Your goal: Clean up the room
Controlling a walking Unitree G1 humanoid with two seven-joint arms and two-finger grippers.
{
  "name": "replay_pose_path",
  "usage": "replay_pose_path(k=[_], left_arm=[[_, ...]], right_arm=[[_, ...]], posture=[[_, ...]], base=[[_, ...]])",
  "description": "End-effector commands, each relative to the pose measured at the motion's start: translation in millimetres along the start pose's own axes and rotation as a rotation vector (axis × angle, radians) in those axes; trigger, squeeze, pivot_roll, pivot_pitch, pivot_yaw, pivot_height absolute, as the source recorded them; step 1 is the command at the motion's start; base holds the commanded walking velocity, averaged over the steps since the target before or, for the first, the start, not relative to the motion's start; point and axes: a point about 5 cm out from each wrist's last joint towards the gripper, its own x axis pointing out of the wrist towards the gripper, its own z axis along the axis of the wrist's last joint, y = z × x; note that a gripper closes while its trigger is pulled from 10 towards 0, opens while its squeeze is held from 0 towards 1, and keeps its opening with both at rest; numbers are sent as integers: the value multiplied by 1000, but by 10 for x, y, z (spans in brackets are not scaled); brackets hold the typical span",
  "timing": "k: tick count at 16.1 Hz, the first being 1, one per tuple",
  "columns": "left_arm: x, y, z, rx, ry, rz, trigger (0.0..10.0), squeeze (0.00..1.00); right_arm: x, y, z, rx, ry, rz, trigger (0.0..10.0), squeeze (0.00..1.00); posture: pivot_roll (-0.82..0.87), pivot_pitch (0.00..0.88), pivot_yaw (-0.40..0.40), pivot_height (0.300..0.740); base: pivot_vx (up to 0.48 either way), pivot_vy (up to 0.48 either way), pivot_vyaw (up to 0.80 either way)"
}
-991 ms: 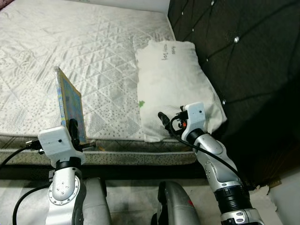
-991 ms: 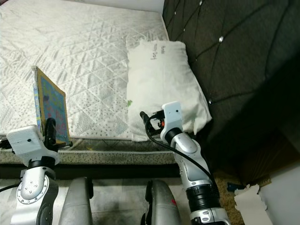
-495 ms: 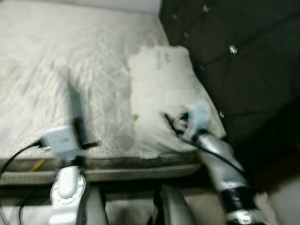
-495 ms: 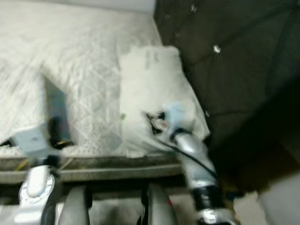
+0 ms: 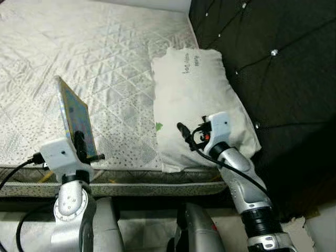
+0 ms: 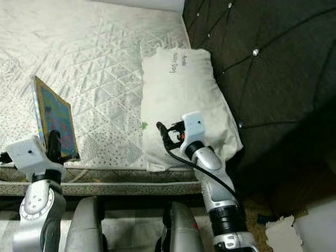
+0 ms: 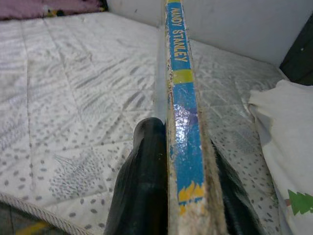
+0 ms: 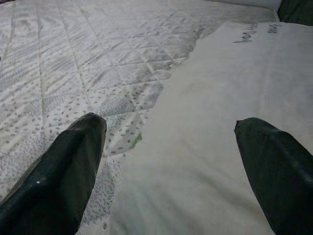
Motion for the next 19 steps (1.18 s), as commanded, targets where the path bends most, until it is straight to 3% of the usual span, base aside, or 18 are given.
replay_pose_path(k=[1,4,7,13,14,19], left_arm=[[27,-140,11,-84,4,-13,10000,0],[205,-245,-10,-229,49,-54,10000,0],[332,-299,-34,-309,75,-77,10000,0],[596,-356,-18,-425,112,-154,10000,0],[627,-374,-34,-474,135,-149,10000,0],[535,-405,-289,-462,239,-113,10000,0]], right_arm=[[-35,-92,35,-17,3,-20,10000,0],[-102,-365,74,-79,34,-56,10000,0],[-179,-552,81,-141,74,-75,10000,0],[-226,-581,108,-195,89,-36,10000,0],[-237,-604,120,-225,91,-28,10000,0],[-231,-633,151,-247,91,-20,10000,0]], posture=[[-73,85,-150,571],[-115,102,-187,571],[-143,110,-213,571],[-177,110,-234,571],[-181,109,-238,571],[-197,109,-247,571]], base=[[0,0,0],[0,0,0],[0,0,0],[0,0,0],[0,0,0],[0,0,0]])
